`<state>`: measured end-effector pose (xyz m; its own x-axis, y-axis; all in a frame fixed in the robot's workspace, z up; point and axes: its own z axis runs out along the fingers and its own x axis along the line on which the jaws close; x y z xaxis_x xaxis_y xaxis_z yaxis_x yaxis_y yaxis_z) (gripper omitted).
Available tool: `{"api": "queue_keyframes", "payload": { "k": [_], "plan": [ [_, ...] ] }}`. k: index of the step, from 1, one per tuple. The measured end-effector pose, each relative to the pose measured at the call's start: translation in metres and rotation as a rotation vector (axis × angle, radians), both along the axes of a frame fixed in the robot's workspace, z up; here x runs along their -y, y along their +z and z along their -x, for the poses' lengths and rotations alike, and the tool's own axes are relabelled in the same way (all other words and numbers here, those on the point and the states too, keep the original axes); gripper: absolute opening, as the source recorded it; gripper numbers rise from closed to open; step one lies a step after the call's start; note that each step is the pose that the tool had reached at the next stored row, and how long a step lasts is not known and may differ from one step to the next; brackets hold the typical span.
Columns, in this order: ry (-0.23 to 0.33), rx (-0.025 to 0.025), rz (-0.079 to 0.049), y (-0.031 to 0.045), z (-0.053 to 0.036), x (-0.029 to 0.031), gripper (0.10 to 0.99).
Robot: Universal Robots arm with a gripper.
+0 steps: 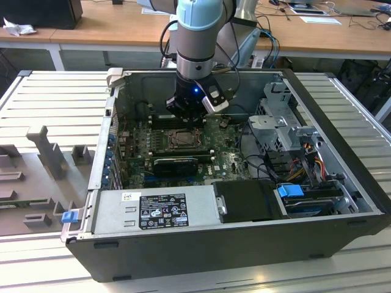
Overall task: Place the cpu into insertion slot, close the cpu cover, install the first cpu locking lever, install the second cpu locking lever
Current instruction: 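Install the first cpu locking lever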
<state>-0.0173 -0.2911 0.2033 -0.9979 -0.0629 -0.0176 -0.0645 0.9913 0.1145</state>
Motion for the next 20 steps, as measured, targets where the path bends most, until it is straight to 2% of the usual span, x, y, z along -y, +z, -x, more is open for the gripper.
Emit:
{"api": "queue_keyframes", "payload": {
  "k": [9,15,20],
  "plan": [
    [0.000,-0.0015,0.001,0.0014,-0.0001,0.0003,0.106],
    [0.000,-0.0015,0.018,-0.0005,-0.0008,0.0003,0.106],
    [0.000,-0.0018,0.022,-0.0022,-0.0013,0.0004,0.106]
  ]
}}
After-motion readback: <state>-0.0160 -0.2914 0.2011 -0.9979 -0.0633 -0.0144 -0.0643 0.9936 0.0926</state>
